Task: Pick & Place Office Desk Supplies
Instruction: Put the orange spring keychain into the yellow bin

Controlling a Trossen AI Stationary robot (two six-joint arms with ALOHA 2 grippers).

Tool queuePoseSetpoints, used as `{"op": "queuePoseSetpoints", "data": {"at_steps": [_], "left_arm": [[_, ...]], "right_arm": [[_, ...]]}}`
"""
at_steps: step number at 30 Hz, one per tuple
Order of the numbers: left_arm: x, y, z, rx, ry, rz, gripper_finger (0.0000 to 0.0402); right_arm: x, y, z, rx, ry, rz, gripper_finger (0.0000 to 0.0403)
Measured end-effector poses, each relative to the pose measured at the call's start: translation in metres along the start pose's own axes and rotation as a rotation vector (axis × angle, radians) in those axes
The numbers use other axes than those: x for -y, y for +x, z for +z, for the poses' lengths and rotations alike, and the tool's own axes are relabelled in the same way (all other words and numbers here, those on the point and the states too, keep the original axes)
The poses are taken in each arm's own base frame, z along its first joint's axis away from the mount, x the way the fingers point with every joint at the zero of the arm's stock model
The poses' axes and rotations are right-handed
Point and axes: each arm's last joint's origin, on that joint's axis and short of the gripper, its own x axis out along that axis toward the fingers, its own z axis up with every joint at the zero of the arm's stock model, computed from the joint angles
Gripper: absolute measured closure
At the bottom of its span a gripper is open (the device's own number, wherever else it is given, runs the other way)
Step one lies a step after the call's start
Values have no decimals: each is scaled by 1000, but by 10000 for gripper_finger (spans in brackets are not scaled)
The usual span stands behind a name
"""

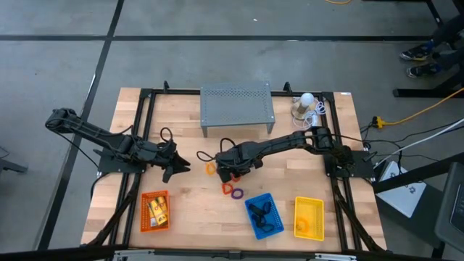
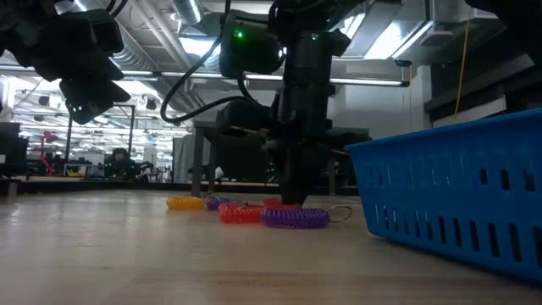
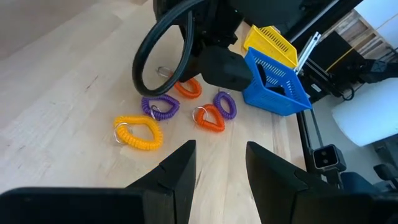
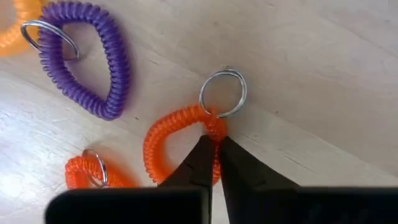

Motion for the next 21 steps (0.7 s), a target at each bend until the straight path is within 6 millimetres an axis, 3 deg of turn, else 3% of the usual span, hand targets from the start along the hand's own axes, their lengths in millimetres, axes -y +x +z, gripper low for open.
{"op": "queuePoseSetpoints", "data": {"at_steps": [5,8,15,21], "left_arm": [[0,0,0,15,0,16,268],[-1,0,1,25,-1,24,268],[-1,0,1,40,-1,40,268],[-1,0,1,30,5,29,268]], "right_arm": [[1,-8,2,-2,-18,22,385],[3,-22,2,20,-30,37,396],[18,-93,4,122,-90,103,397],[52,-168,-9,258,-125,86,398]]}}
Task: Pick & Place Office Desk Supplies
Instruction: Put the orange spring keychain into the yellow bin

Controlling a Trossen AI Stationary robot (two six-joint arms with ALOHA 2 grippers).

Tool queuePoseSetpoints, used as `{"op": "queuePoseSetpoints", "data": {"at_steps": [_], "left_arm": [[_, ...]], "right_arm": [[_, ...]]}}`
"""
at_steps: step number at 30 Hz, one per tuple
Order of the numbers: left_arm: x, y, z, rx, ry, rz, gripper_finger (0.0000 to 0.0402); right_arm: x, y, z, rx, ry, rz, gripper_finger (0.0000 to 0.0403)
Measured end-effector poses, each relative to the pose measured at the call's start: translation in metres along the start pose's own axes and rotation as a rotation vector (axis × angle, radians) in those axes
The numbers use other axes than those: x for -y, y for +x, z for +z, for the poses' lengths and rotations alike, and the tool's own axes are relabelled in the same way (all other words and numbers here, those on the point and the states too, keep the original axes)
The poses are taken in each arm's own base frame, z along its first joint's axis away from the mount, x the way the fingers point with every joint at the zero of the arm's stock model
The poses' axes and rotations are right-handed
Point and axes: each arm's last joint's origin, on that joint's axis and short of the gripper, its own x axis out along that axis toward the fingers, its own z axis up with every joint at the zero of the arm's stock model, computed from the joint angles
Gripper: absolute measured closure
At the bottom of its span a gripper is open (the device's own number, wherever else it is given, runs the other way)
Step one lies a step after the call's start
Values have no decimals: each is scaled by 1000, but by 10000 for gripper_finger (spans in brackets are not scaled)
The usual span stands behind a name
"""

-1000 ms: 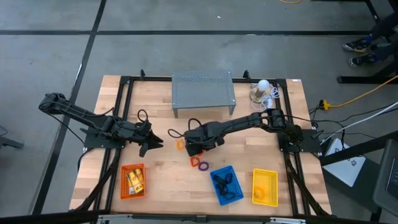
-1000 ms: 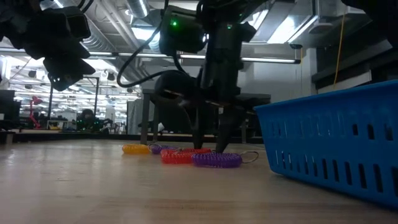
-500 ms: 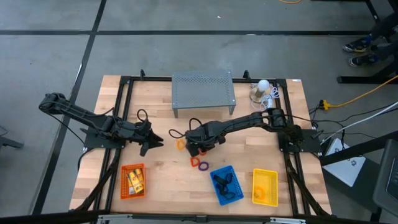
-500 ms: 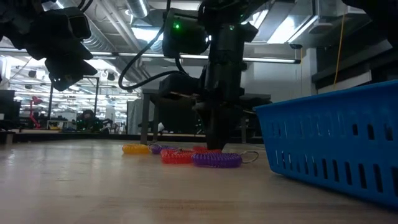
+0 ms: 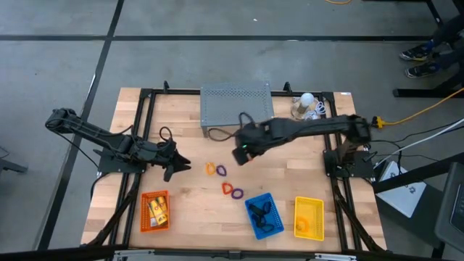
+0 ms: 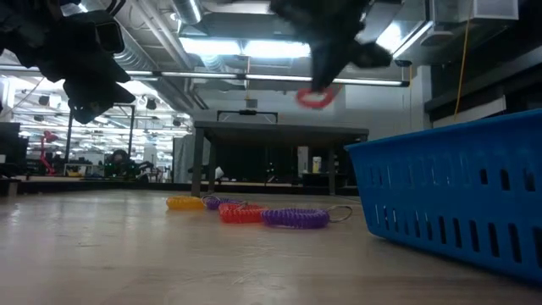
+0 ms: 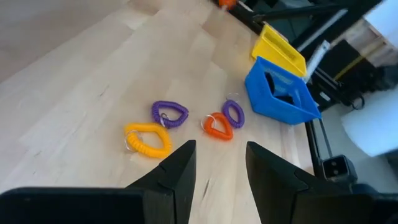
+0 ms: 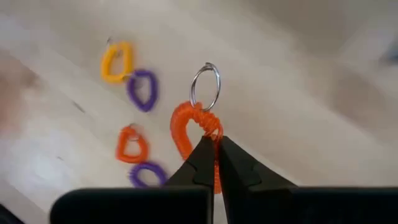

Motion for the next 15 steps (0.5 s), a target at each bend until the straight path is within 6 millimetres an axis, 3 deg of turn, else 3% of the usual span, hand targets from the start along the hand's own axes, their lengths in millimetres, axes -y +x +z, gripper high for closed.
{"op": "queuePoseSetpoints", "data": {"at_steps": [4,8,11,15], "left_arm": [[1,0,-1,-33,64,-32,268],[11,-4,11,-17,117,-97,268],[20,-13,26,78,169,-88,268],[21,-27,37,154,240,6,268]], "right_arm": [[23,-49,-5,82,19,-7,398],[42,-85,-17,148,67,-13,398],[52,-105,-27,207,105,-4,398],[59,-118,-36,253,168,-9,398]]}}
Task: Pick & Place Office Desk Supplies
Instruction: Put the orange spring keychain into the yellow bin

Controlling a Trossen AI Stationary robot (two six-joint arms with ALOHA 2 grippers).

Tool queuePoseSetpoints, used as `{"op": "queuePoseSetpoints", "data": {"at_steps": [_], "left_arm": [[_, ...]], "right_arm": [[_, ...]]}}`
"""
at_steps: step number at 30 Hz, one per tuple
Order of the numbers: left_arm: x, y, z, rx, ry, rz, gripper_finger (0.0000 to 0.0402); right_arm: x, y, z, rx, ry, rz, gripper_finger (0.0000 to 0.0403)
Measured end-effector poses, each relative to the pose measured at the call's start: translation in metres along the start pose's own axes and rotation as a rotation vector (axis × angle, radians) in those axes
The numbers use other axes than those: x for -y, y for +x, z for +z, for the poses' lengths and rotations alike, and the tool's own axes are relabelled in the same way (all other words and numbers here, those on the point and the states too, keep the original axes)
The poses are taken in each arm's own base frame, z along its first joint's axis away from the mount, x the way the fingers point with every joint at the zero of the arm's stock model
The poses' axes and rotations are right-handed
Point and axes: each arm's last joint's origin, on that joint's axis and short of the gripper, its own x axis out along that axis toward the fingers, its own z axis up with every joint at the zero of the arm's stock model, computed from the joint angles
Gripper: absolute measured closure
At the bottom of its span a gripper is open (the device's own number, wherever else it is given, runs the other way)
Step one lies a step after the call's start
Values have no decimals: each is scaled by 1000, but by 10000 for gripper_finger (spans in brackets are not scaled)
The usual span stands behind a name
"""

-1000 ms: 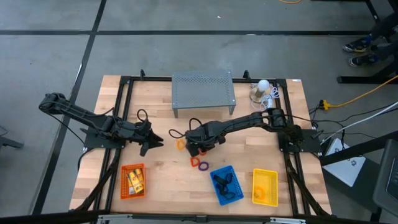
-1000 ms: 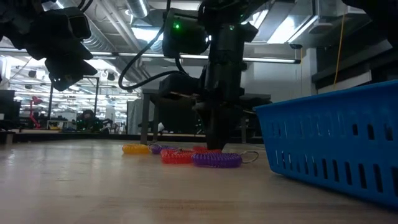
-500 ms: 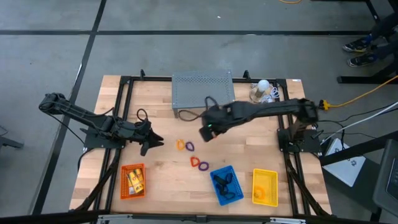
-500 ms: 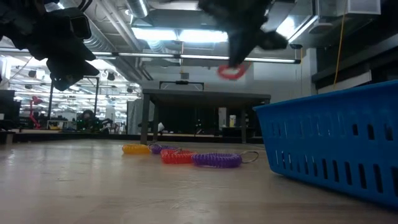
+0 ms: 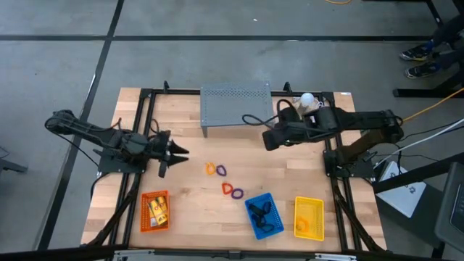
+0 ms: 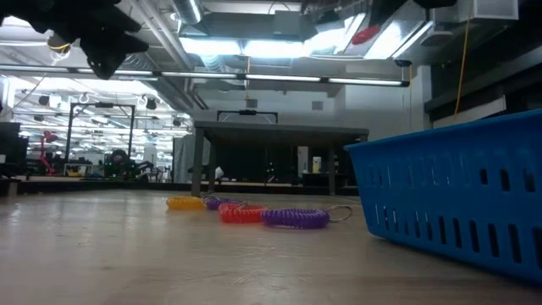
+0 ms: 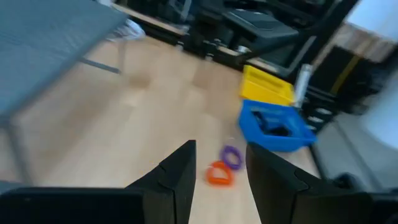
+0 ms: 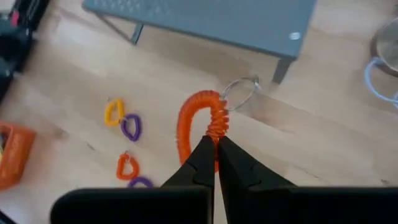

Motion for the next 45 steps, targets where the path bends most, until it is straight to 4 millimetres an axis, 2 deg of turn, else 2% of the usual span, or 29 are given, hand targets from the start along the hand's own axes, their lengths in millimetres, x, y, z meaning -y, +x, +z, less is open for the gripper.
{"op": "queuePoseSetpoints", "data": {"at_steps": [10,18,21,25,31,34,40,45], "left_arm": [[-9,-37,4,107,20,-42,268],[-23,-55,-18,270,-98,-185,282],[-23,-53,-22,242,-97,-219,299],[-26,-43,-38,164,-115,-221,315],[-31,-24,-70,101,-192,-259,319],[-29,-19,-74,131,-195,-319,318],[-29,-15,-79,90,-162,-308,333],[-28,-12,-83,27,-162,-337,350]], "right_arm": [[-1,-3,-2,91,74,-8,398],[-3,-4,-1,126,122,17,398],[-5,-4,-1,135,128,30,398],[-6,-5,-2,126,117,35,398],[-6,-6,-7,98,95,37,396],[-5,-7,-10,88,86,30,395],[-6,-9,-15,72,66,35,395],[-9,-13,-27,-53,-16,74,394]]}}
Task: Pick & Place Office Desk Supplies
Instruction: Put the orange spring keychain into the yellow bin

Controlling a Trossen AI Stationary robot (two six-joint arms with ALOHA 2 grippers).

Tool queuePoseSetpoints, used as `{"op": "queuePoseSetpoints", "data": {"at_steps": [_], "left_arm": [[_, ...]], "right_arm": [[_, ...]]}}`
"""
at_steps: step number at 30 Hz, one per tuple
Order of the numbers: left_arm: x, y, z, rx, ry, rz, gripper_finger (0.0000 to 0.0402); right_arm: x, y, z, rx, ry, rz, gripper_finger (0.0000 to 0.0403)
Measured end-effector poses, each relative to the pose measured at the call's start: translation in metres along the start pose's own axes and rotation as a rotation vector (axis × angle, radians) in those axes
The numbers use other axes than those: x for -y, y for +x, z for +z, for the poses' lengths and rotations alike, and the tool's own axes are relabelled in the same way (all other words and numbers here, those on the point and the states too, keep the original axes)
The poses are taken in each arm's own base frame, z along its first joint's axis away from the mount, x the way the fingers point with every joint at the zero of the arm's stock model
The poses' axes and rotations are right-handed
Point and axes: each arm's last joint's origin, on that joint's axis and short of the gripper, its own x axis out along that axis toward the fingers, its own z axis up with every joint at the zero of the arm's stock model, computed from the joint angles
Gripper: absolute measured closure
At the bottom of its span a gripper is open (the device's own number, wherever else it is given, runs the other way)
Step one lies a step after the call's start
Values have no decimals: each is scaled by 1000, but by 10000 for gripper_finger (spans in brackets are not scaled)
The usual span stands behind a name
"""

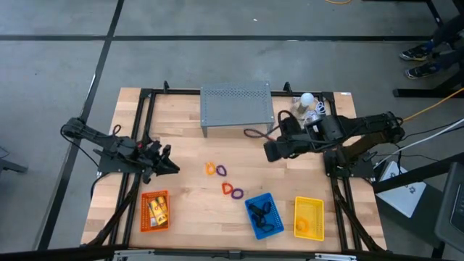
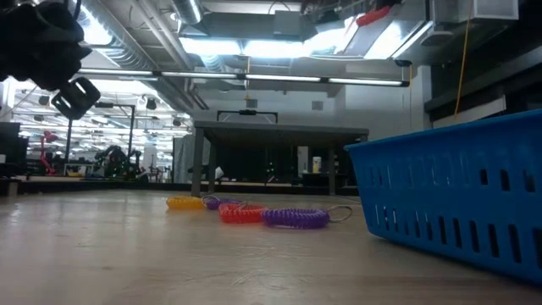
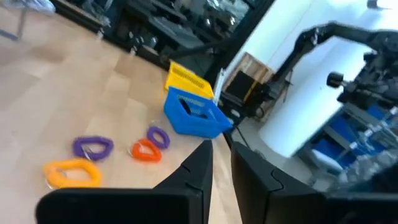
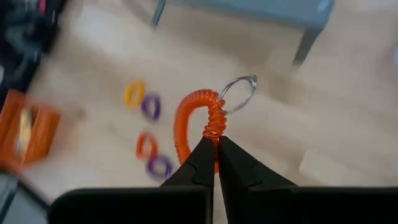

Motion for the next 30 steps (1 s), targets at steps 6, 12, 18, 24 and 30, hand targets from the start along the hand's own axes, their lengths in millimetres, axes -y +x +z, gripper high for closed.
{"op": "queuePoseSetpoints", "data": {"at_steps": [6,12,18,24,30], "left_arm": [[-1,2,-2,-26,2,13,353],[-1,2,-2,-24,2,14,348],[-1,2,-2,-24,2,14,347],[-1,2,-2,-23,2,14,347],[-1,1,-1,-11,0,6,347]], "right_arm": [[-5,-9,-24,-78,-9,41,394],[-1,-19,-61,-136,21,5,393],[13,4,-112,-308,26,-111,393],[23,29,-166,-389,125,-78,393],[47,30,-212,-418,219,-106,393]]}}
